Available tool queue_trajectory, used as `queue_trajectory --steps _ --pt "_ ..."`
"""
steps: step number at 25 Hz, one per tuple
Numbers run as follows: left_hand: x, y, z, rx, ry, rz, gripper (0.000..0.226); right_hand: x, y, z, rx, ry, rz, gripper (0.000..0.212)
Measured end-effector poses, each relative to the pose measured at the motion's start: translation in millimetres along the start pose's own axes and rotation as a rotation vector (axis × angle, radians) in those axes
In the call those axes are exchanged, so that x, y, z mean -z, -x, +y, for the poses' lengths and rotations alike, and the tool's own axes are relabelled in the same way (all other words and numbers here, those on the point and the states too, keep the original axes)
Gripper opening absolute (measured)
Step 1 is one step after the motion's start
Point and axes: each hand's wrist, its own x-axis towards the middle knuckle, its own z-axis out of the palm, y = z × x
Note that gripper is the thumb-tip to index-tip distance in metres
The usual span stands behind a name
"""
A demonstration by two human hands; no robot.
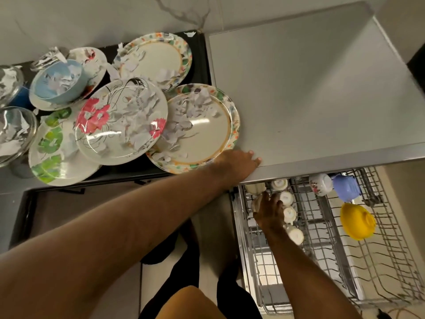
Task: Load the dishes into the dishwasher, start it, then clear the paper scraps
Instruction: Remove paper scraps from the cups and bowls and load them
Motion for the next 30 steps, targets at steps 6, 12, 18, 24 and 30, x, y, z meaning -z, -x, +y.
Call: queue_trajectory --steps 6,12,18,24,30 --pt "3.9 1.1 -11.3 -0.016 0.043 -0.030 0.075 -10.8 -4.5 -1.1 0.000 -0.063 0.003 0.110" --pt "-2.9 1.9 -4.2 0.022 0.037 -0.011 0.083 -12.8 8.9 12.4 0.068 -0.135 -0.037 0.101" --pt "-8.3 0.2 2.4 0.057 0.030 0.002 0.088 25.8 43.6 12.2 0.073 -0.130 0.062 0.089" --pt "-7.9 6.8 7.4 0.054 0.005 0.032 0.077 95.1 89.5 -0.9 0.182 -0.124 0.304 0.039" --pt "-29.3 27.6 8.7 0.059 0.171 0.294 0.057 156.8 107.7 -18.9 0.390 -0.103 0.561 0.022"
